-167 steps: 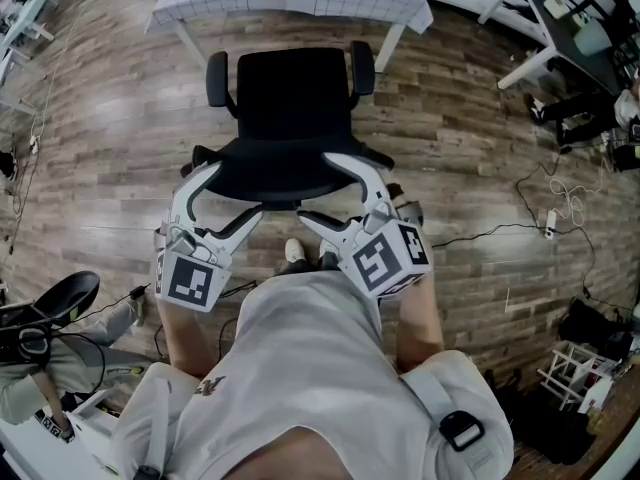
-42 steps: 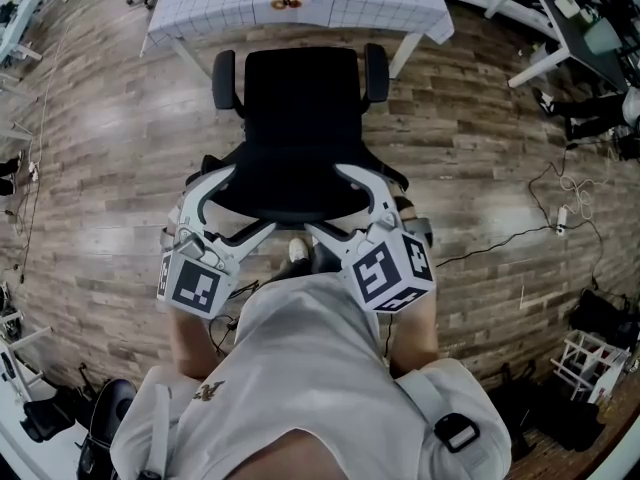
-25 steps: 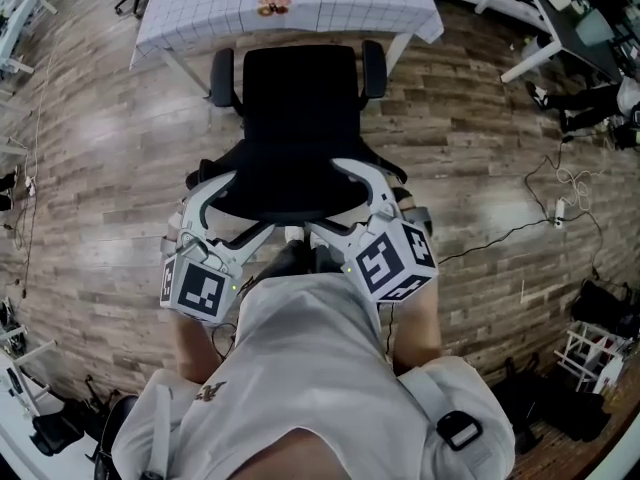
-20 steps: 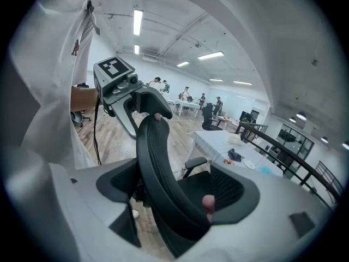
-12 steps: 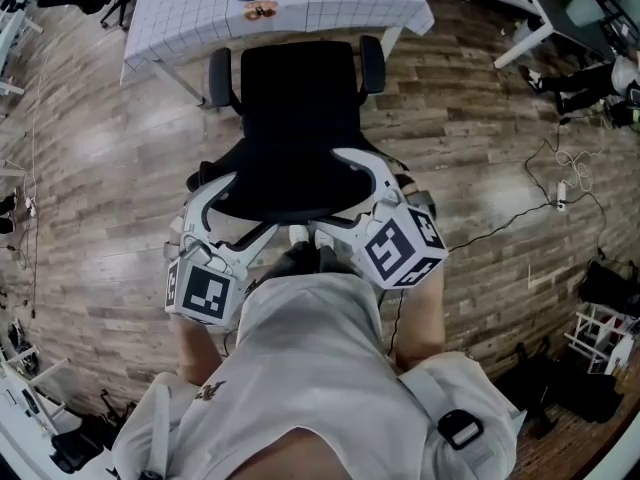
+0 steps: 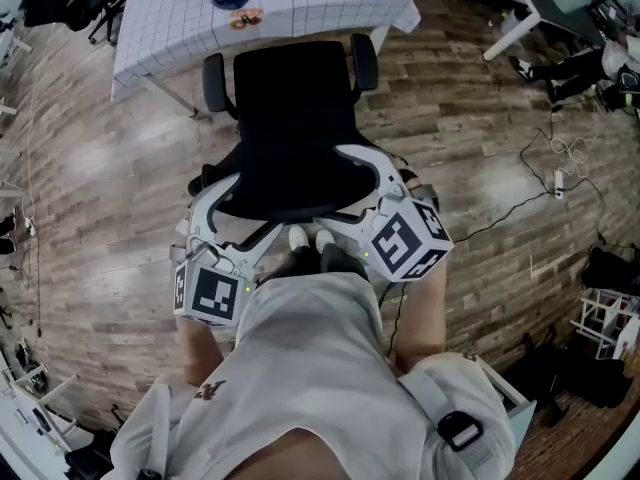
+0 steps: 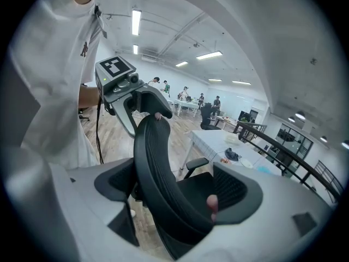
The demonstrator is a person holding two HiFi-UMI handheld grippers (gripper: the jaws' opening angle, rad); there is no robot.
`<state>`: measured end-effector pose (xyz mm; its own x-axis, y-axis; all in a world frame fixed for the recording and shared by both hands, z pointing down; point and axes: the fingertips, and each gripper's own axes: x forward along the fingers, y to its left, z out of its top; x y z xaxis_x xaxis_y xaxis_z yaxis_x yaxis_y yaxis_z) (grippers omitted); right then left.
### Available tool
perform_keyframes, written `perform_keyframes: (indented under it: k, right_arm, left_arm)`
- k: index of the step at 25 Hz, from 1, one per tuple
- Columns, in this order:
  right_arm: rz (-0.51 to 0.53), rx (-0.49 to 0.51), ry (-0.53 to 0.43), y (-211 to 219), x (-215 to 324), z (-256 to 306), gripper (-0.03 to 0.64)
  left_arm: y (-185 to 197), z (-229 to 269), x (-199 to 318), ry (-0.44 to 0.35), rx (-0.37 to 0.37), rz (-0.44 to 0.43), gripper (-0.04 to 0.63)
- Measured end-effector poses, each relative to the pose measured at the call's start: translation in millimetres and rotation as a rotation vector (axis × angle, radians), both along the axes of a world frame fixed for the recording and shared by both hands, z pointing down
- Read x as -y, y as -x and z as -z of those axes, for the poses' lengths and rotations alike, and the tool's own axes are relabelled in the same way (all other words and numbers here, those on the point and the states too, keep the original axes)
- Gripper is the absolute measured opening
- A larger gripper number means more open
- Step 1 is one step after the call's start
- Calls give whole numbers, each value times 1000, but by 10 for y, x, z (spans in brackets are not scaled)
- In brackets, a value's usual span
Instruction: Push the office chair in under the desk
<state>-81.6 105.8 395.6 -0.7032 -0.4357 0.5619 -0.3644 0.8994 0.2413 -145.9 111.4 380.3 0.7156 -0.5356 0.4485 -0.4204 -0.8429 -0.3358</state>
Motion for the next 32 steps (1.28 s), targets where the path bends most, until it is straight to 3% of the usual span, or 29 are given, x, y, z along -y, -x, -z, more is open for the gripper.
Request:
perform_keyframes:
  k: [32]
  right_arm:
    - [155, 25, -37, -1015, 647, 29, 437]
  left_arm:
    - [-1027, -3, 569, 9, 3, 135, 380]
